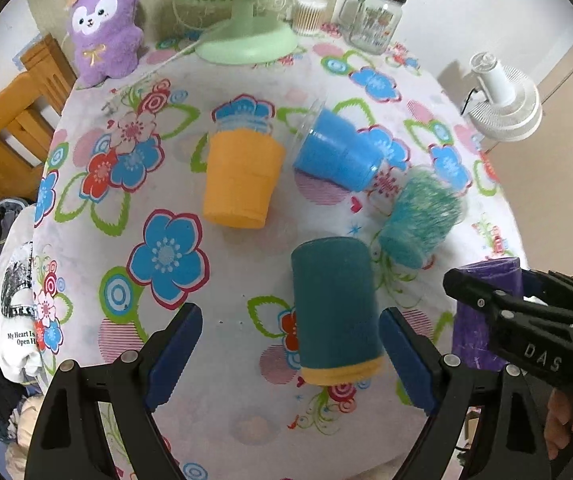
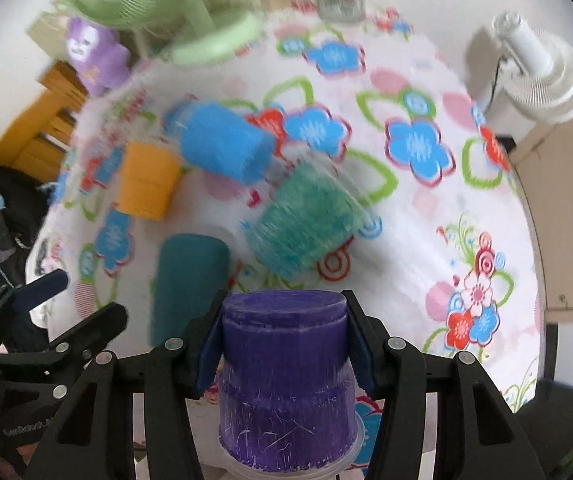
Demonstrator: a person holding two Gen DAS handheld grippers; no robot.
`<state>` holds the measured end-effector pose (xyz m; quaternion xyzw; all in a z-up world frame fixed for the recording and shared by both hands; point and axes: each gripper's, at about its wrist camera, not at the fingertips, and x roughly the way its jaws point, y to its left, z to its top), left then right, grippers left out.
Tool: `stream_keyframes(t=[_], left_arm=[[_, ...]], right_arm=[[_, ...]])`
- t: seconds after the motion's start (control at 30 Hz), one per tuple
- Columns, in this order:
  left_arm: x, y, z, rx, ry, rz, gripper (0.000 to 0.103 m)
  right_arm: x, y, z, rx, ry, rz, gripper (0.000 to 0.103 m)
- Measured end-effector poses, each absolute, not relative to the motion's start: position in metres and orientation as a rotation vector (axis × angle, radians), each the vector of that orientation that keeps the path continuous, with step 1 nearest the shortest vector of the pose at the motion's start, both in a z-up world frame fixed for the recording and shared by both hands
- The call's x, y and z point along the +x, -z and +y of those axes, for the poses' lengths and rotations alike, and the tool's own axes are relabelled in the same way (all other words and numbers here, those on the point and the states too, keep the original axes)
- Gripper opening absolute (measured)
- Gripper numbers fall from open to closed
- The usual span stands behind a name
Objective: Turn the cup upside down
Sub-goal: 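Lower the purple cup rim-down onto the tablecloth with the right tool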
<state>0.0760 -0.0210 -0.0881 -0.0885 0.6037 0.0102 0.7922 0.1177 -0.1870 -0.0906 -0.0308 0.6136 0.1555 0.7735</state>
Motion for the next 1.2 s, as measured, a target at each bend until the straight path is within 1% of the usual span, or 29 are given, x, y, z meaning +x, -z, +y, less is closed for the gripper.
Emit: stream_keyframes(t=[0.27, 0.53, 0.67, 0.73, 1.2], left_arm=[[0.062, 0.047, -0.026, -0.157, -0.027, 1.197, 0.091], [0.045, 0.047, -0.025, -0.139, -0.049, 1.164, 0.091], [0.038, 0.058, -0.02, -0.129, -0.077, 1.13, 0.095], [0.037, 0.067, -0.018, -0.125, -0.091, 1.12, 0.095], [0.031, 0.112, 0.004, -0.183, -0.142, 1.107, 0.095]], right_arm=[[0.095, 0.05, -0.187, -0.104, -0.385, 1.116, 0.057], [0.075, 0.049, -0.191, -0.11, -0.422, 0.993, 0.057], [0.069, 0.06, -0.192, -0.128, -0.439, 0.908, 0.057], [0.069, 0.07, -0.193, -0.132, -0.435, 0.873, 0.057], [0.08, 0.139, -0.19, -0.052, -0.465, 0.798, 0.057]])
